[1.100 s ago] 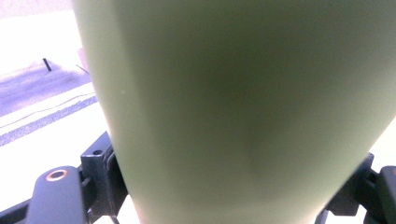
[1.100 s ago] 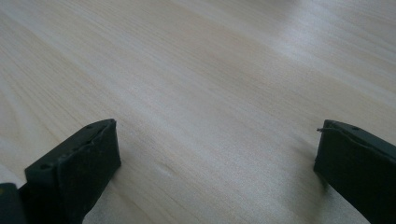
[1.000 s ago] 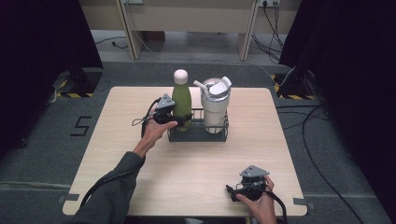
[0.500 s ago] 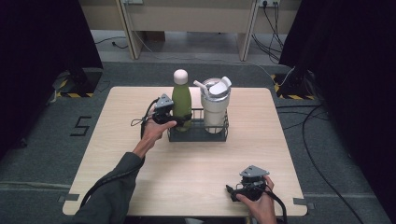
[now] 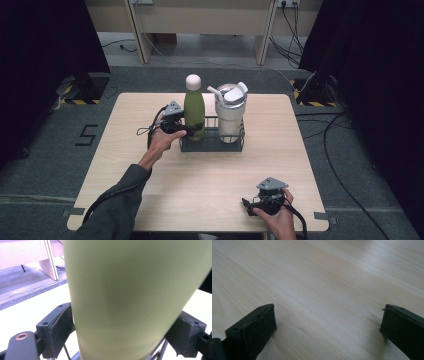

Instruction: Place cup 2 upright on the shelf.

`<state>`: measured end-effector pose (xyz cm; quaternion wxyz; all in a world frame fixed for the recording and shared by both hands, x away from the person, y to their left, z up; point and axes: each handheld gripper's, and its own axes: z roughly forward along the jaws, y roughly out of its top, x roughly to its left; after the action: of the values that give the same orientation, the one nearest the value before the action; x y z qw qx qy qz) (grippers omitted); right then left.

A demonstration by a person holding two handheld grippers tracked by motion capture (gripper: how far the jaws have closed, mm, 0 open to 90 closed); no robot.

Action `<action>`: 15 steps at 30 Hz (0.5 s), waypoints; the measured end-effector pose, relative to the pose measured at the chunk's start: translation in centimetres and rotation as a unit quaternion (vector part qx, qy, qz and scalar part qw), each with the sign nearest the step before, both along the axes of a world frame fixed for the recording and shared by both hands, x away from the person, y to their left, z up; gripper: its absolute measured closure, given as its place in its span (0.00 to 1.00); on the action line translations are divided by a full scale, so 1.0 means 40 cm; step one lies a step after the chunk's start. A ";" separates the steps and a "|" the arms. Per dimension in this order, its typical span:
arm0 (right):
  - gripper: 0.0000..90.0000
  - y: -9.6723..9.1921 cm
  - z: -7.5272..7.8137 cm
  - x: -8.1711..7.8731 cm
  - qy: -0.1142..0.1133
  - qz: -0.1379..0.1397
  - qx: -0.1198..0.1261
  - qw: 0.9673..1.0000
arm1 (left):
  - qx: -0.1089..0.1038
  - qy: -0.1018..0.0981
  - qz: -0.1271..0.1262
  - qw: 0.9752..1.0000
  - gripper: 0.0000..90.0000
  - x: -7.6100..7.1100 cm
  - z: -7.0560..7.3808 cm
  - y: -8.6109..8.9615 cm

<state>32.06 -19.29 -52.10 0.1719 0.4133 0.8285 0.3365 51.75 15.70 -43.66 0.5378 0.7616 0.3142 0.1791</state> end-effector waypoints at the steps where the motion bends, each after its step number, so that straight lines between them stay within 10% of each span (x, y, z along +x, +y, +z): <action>1: 0.00 0.000 0.000 0.000 0.000 0.000 0.000 1.000 | 0.001 0.000 -0.001 1.000 0.16 -0.002 0.001 0.002; 15: 0.00 0.000 0.000 0.000 0.000 0.000 -0.001 1.000 | 0.008 0.000 0.004 1.000 0.16 -0.023 0.016 0.023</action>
<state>32.06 -19.29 -52.10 0.1723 0.4130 0.8287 0.3360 50.83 16.61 -43.03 0.5312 0.7646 0.3156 0.1833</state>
